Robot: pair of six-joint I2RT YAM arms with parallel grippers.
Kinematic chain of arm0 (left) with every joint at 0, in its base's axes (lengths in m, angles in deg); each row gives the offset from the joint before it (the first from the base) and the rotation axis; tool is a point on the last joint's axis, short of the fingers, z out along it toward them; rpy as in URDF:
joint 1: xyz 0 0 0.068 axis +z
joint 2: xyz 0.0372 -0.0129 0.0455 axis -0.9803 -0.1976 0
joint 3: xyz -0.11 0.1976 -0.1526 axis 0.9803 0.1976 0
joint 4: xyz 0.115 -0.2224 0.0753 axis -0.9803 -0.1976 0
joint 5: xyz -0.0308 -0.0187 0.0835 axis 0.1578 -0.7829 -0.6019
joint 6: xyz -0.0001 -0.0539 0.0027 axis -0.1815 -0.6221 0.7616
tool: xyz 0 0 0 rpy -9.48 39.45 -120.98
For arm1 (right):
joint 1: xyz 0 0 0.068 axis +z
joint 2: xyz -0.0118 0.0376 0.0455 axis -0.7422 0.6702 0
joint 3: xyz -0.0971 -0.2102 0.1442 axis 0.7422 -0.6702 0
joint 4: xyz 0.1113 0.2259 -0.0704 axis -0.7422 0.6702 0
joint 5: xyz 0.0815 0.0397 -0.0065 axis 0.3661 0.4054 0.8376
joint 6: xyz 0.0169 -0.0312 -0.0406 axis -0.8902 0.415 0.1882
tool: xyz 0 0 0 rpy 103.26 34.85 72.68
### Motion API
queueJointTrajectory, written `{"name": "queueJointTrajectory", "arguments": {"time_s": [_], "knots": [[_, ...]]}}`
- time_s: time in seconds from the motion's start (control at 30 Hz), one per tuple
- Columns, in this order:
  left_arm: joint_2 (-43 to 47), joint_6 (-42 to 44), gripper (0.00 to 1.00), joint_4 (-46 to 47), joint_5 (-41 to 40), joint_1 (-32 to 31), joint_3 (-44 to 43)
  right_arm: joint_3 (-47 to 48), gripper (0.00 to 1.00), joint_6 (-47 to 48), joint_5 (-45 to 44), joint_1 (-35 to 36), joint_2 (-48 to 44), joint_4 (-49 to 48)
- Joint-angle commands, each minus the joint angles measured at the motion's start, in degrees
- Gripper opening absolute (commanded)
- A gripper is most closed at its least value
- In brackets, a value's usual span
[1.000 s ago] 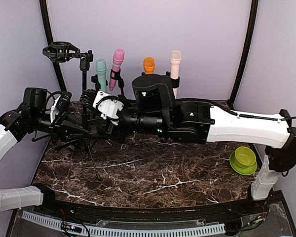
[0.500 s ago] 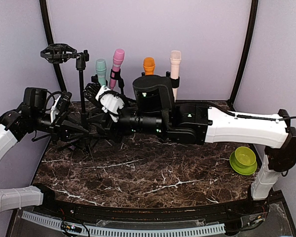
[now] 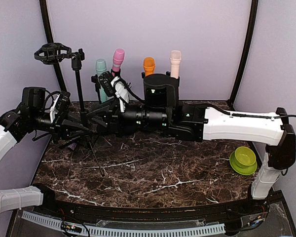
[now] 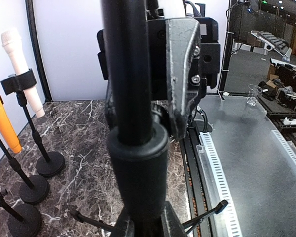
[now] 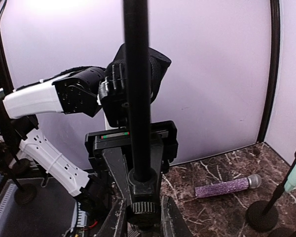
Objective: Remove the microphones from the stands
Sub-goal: Unscrew the knob on the stand of the microphone stand.
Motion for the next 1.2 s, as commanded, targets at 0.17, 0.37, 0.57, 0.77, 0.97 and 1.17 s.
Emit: {"name": "queueJointTrajectory", "arguments": {"time_s": [0.17, 0.37, 0.57, 0.77, 0.97, 1.17], "knots": [[2.7, 12.6, 0.0, 6.9, -1.7, -0.5, 2.3, -0.6, 0.0, -28.4, 13.5, -5.2, 1.7, -16.0], [3.8, 12.4, 0.0, 10.1, -2.9, -0.4, 4.1, -0.1, 0.01, -39.4, 17.2, -7.0, 3.2, -18.3], [3.9, 10.4, 0.0, 11.1, -3.3, -0.5, 4.4, 2.7, 0.08, -44.8, 18.9, -7.7, 4.7, -15.1], [3.2, 0.5, 0.0, 13.0, -1.1, -0.5, 3.6, -3.7, 0.49, -24.4, 11.5, -7.3, -2.4, -11.2], [1.3, -8.7, 0.0, 12.4, 3.1, -0.5, 2.3, -3.5, 0.6, 9.0, -2.1, -1.2, -5.2, 1.9], [0.9, -5.7, 0.0, 8.5, 3.1, -0.5, 1.9, -1.0, 0.6, 14.7, -6.2, -0.2, -4.7, 2.7]]}}
